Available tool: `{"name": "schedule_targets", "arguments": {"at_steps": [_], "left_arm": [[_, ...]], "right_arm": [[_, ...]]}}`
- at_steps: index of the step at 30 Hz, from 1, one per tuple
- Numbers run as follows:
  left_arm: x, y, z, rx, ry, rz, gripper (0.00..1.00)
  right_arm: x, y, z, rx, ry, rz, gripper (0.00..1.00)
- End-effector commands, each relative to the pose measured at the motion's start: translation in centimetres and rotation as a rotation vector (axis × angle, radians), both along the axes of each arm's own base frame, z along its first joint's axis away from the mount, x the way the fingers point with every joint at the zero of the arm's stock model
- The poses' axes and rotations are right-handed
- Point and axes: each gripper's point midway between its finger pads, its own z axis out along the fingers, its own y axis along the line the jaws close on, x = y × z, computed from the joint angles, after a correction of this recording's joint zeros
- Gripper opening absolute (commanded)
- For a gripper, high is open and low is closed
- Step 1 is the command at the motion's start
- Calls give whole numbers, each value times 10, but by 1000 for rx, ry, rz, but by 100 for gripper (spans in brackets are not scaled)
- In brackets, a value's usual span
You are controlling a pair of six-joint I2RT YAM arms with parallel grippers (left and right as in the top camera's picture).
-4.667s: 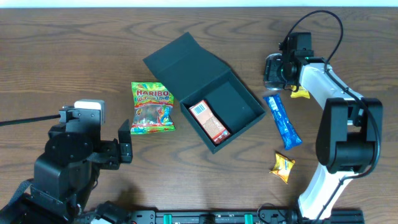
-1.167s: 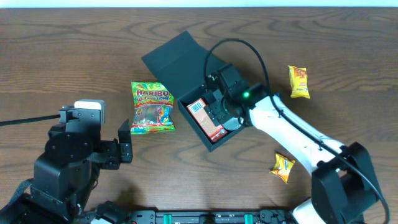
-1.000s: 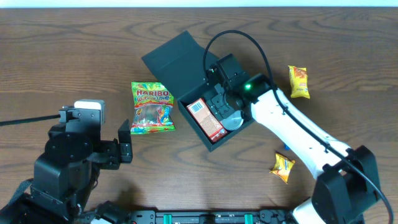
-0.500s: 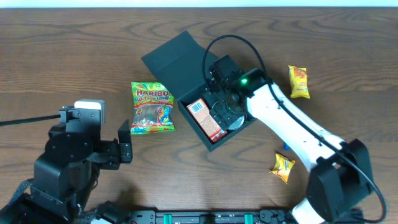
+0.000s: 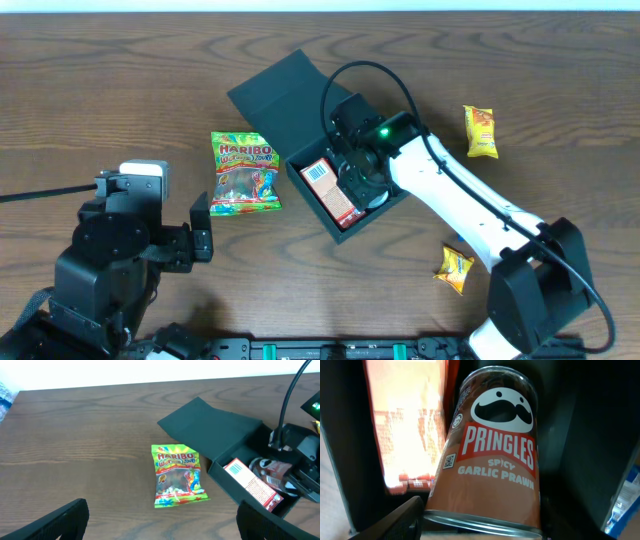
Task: Pack container
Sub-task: 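Lower the Pringles can into the box, release, and withdraw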
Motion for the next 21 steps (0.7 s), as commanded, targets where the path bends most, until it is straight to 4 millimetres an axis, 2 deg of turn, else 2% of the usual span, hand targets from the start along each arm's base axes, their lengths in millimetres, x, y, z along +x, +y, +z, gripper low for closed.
{"name": "schedule_targets", "arguments": {"at_steps": [1, 7, 9, 11, 15, 21], "left_arm": [[0, 5, 5, 18, -17, 11, 95], [0, 5, 5, 18, -17, 11, 96], [0, 5, 5, 18, -17, 11, 95], [0, 5, 5, 18, -17, 11, 95], [0, 5, 5, 18, -17, 11, 96], [0, 5, 5, 18, -17, 11, 95]], "right_arm": [[8, 12, 2, 32, -30, -5, 63], [19, 19, 5, 64, -74, -5, 63], [18, 21, 4, 73, -68, -3, 66], [14, 26, 4, 101, -47, 4, 75], [13, 29, 4, 114, -41, 9, 84], [22, 28, 6, 99, -86, 8, 85]]}}
